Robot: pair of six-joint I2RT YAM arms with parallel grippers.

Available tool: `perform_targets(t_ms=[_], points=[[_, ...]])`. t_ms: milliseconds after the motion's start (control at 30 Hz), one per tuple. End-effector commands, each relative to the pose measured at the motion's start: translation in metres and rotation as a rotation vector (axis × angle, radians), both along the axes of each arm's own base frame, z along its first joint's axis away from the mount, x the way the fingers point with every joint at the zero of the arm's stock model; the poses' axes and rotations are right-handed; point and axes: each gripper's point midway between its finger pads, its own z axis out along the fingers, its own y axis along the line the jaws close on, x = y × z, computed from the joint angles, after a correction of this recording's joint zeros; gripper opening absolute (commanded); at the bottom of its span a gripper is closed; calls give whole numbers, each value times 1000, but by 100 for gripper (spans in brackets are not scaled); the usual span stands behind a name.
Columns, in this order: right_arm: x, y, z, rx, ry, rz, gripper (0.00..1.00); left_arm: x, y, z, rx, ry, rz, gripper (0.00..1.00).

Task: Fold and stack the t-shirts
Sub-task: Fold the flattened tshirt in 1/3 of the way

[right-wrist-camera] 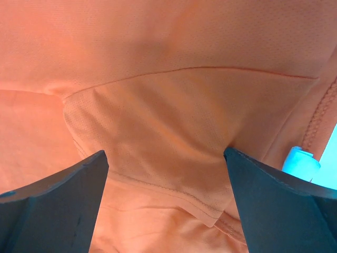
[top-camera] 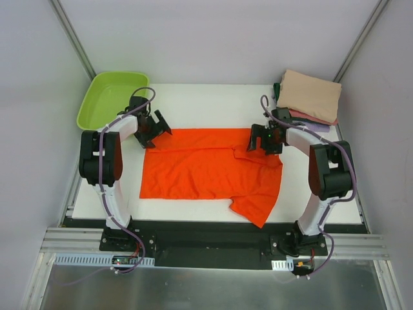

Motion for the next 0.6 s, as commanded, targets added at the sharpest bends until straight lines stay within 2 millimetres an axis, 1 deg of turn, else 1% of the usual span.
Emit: perform_targets(t_ms=[0,67,133,200,267,300,333,433,500,533,567], points=[[-27,-23,-9,-76,46,-105,96,-10,12,-11,32,35,21,99],[-35,-22,-9,-62,43,-107,96,-10,7,-9,13,29,2,99],[-37,-22,-6,-59,28,-98,96,-9,4,-5,2,15,-13,99],[-30,-22,4,-66,3,-88,96,-6,0,3,-10,-6,-32,99],[-20,-25,16,-92,-37,-53,96,-3,-3,17,-14,-40,-43,99],[-14,-27,25,-105,-54,-60,96,-2,-6,24,-18,-59,-51,99],[-11,-28,33,-114,-66,-61,96,0,-9,36,-25,-88,-62,99],[-7,-21,65,-72,-139,-40,96,4,-17,71,-37,-176,-94,99],[-14,-19,80,-65,-177,-36,96,1,-20,95,-40,-233,-113,99],[-22,-19,86,-67,-193,-38,96,-3,-23,102,-38,-252,-126,99],[-32,-18,88,-76,-199,-25,96,-9,-24,111,-38,-272,-134,99]])
